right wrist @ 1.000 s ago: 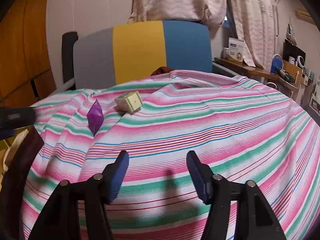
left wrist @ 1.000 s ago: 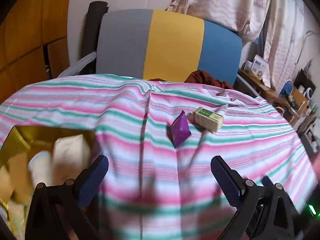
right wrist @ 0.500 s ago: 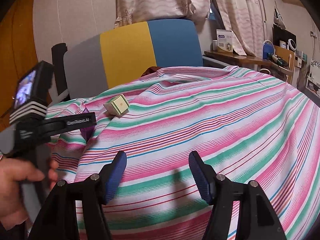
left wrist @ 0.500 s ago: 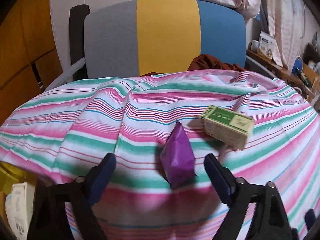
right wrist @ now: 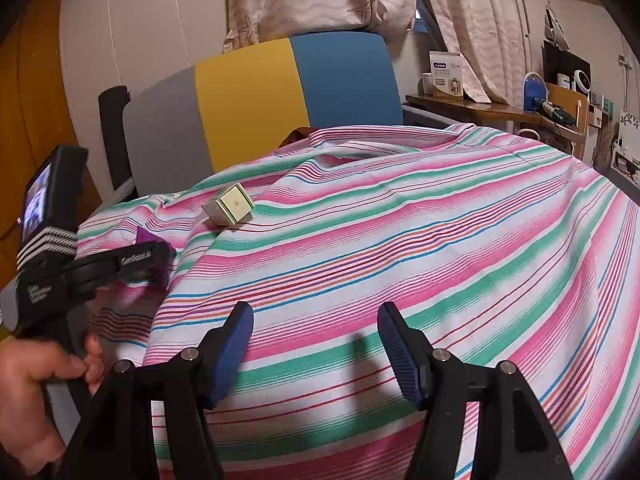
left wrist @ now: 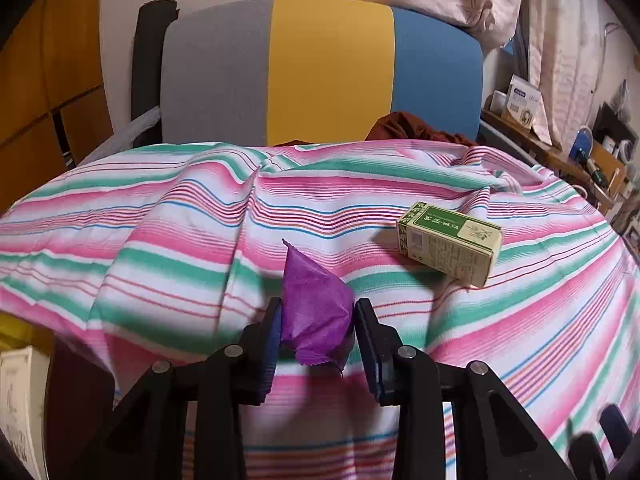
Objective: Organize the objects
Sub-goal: 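Grasp the second purple item with the left gripper while right reaches the green tea box, then grasp the green tea box with the right gripper while left holds the purple item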
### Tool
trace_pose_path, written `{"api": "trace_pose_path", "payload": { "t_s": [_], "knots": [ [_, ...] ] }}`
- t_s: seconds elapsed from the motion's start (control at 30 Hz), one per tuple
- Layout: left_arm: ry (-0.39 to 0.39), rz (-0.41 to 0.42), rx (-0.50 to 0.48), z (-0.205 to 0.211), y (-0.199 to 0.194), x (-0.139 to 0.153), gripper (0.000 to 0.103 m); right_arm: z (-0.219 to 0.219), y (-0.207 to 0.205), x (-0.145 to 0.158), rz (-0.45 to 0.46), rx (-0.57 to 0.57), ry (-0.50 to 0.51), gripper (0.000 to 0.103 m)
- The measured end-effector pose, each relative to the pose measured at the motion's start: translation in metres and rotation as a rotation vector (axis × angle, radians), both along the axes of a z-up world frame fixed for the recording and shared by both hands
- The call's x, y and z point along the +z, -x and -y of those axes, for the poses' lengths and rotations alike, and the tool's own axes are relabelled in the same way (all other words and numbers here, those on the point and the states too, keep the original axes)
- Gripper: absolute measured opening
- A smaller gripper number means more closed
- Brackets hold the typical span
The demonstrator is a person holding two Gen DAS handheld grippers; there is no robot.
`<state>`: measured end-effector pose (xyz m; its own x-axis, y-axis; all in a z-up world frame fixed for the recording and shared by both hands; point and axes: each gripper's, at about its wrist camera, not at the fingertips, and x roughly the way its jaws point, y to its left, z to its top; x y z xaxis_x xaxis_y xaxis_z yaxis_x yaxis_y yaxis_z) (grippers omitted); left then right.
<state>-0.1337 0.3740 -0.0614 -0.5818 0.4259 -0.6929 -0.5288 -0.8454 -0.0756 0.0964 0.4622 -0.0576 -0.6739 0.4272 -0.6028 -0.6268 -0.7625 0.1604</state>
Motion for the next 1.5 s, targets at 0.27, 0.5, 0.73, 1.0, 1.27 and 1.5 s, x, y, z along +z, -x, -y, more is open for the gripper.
{"api": "trace_pose_path", "payload": {
  "t_s": [0.27,0.5,0.73,1.0,1.27,1.5],
  "knots": [
    [-0.041,-0.025,0.038,0.026,-0.022,0.003,0.036,0.002,-0.001,0.003,-0.017,0.010,0.000,0.066],
    [-0.046,-0.064,0.043,0.037,-0.038,0.006,0.036,-0.007,0.016,0.004,0.013,0.127,0.089,0.066],
    [-0.047,-0.056,0.073,0.044,-0.039,0.003,0.036,-0.016,0.076,0.036,0.046,0.261,-0.086,0.071],
    [-0.041,-0.053,0.083,0.046,-0.040,0.002,0.036,-0.033,0.155,0.035,0.128,0.395,-0.135,0.071],
    [-0.014,-0.051,0.069,0.041,-0.039,-0.001,0.035,-0.037,0.179,0.007,0.197,0.429,-0.109,0.044],
    [-0.014,-0.046,0.073,0.041,-0.040,-0.002,0.035,-0.030,0.168,0.007,0.150,0.458,-0.081,0.030]
  ]
}}
